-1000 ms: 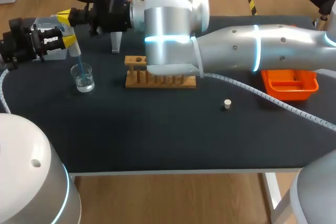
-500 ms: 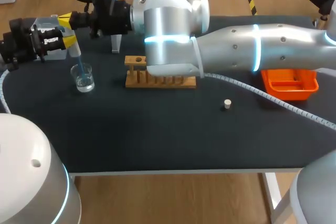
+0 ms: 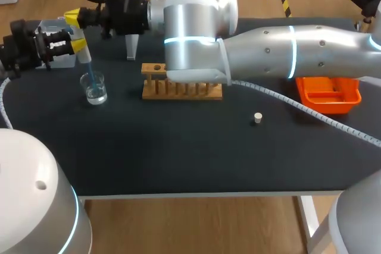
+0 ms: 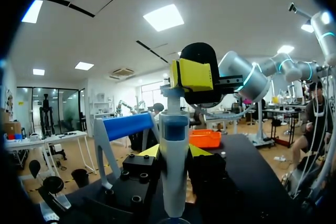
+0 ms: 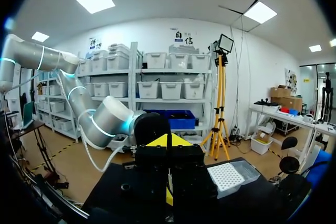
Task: Invert the test tube, pick up the pipette, mount the tip to pipette, aspirate from beaker and dispense into the tube, eject the tip, return the pipette, and cap with the stopper.
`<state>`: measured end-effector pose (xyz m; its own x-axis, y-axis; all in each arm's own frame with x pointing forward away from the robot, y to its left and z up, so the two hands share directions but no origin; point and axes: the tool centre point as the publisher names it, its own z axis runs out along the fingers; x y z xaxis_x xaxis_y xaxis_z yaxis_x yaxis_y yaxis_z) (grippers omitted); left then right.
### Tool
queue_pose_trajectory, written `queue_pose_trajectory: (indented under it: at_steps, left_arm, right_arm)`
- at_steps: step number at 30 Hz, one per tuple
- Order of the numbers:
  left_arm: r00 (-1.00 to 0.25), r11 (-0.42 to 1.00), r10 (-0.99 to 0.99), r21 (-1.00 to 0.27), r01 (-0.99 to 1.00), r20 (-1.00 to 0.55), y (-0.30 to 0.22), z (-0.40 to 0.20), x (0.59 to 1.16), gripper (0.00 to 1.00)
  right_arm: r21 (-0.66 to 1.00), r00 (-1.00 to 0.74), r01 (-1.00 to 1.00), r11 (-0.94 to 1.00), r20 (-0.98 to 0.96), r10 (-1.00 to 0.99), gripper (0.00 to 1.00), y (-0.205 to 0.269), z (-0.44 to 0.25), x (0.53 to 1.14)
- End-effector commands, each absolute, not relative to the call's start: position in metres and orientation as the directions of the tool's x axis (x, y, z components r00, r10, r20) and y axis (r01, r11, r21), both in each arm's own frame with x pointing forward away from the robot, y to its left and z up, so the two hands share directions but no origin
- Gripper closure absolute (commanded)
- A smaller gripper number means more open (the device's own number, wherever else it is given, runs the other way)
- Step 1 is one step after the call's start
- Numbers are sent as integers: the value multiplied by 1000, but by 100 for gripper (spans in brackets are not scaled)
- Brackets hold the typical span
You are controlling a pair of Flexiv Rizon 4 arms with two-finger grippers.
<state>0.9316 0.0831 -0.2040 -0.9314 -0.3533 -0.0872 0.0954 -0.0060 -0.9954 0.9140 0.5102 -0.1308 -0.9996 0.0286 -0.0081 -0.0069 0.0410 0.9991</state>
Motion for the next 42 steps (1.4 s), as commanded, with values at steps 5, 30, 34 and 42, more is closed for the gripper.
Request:
queue_pose_trajectory:
  at_steps: [5,30,34,42]
  left_arm:
    - [-931,-5,-355,-995,96,-88,83,-202,930,100]
    - [-931,-5,-355,-995,96,-88,83,-202,930,100]
    - [-931,-5,-355,-995,96,-88,83,-202,930,100]
    - [-931,-5,-355,-995,96,-88,83,-202,930,100]
  right_arm:
    - [998,-997,-57,-4,-56,51,0,479,-87,905]
    - [968,-966,-232,99,-242,97,0,262,-46,888]
    - [963,-962,-240,124,-253,103,0,234,-59,894]
    - [951,-956,-264,160,-280,85,0,196,-84,905]
